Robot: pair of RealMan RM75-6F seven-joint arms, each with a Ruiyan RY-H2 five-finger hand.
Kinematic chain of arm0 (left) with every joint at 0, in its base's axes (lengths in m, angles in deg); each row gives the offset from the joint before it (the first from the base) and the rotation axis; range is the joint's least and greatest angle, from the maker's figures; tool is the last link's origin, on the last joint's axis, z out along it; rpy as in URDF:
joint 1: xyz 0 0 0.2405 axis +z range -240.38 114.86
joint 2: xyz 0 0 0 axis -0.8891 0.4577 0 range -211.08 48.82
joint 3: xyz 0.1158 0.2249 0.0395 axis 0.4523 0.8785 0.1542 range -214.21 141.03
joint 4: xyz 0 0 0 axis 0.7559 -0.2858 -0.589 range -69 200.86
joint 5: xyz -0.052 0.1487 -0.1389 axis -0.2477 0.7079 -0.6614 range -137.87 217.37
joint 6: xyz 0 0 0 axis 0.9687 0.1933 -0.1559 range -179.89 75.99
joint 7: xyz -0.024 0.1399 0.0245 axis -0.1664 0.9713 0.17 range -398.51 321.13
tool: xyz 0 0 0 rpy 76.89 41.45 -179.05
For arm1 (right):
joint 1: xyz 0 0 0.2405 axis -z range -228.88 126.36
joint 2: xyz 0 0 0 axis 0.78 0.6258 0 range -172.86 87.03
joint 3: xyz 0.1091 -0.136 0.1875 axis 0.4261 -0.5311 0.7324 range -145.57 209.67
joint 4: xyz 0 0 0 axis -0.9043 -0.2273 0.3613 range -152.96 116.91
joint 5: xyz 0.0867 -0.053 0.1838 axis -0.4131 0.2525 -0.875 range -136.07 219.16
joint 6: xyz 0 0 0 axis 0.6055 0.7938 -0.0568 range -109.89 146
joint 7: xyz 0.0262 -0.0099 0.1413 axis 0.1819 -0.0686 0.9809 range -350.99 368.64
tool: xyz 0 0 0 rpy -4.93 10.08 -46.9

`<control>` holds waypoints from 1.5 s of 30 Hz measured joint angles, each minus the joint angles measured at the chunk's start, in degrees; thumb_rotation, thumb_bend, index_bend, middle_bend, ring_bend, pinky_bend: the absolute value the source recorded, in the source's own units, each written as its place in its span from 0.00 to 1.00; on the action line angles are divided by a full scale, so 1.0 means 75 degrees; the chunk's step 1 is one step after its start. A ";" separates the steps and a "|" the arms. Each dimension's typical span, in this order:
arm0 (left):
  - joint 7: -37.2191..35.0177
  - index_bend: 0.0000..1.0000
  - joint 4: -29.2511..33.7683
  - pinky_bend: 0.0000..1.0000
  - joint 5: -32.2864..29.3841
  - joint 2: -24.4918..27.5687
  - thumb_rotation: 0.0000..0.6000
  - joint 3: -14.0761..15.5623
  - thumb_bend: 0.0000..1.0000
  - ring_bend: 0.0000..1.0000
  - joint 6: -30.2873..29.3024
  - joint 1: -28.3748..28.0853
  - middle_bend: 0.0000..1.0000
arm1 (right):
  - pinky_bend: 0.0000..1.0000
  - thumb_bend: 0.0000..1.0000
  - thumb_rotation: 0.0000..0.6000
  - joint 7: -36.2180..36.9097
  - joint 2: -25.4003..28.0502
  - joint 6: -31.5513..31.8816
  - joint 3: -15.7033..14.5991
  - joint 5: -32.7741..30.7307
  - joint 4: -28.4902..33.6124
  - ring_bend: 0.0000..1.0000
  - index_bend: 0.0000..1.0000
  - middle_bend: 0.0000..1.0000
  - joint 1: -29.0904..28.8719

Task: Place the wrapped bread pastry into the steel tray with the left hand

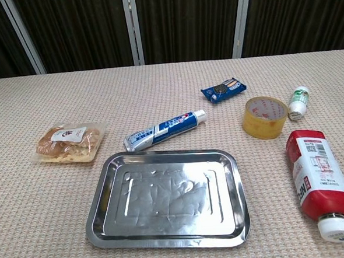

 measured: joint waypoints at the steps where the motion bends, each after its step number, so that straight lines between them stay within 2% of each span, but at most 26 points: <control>1: 0.0002 0.09 -0.0092 0.00 -0.0102 -0.0040 0.96 -0.0048 0.11 0.00 0.0261 -0.0153 0.00 | 0.00 0.00 1.00 -0.0007 0.0002 0.0000 0.0000 -0.0010 0.0004 0.00 0.00 0.00 0.0006; 10: -0.0115 0.10 -0.0953 0.00 -0.1054 -0.0558 0.97 -0.0395 0.15 0.00 0.2383 -0.1418 0.00 | 0.00 0.00 1.00 -0.0077 0.0005 -0.0013 -0.0033 -0.0032 0.0055 0.00 0.00 0.00 0.0039; 17: -0.0143 0.11 -0.1853 0.00 -0.1755 -0.1366 0.97 -0.0752 0.18 0.00 0.3373 -0.2366 0.00 | 0.00 0.00 1.00 -0.0086 0.0028 0.0015 -0.0025 -0.0050 0.0068 0.00 0.00 0.00 0.0062; 25: 0.0054 0.14 -0.2617 0.00 -0.2417 -0.2057 0.98 -0.1003 0.23 0.00 0.4071 -0.3127 0.00 | 0.00 0.00 1.00 -0.0051 0.0022 -0.0002 -0.0027 -0.0115 0.0017 0.00 0.00 0.00 0.0092; 32: 0.0349 0.14 -0.3088 0.00 -0.2908 -0.2603 1.00 -0.1066 0.23 0.00 0.4462 -0.3665 0.00 | 0.00 0.00 1.00 -0.0049 0.0029 -0.0018 -0.0019 -0.0176 0.0005 0.00 0.00 0.00 0.0113; 38: 0.0497 0.12 -0.3190 0.00 -0.3240 -0.2873 1.00 -0.1005 0.23 0.00 0.4663 -0.3959 0.00 | 0.00 0.00 1.00 -0.0038 0.0040 0.0004 -0.0008 -0.0186 0.0006 0.00 0.00 0.00 0.0130; 45: 0.0370 0.11 -0.2822 0.00 -0.3293 -0.2681 1.00 -0.0848 0.22 0.00 0.4614 -0.3911 0.00 | 0.00 0.00 1.00 0.0019 0.0035 -0.0028 -0.0008 -0.0226 -0.0049 0.00 0.00 0.00 0.0143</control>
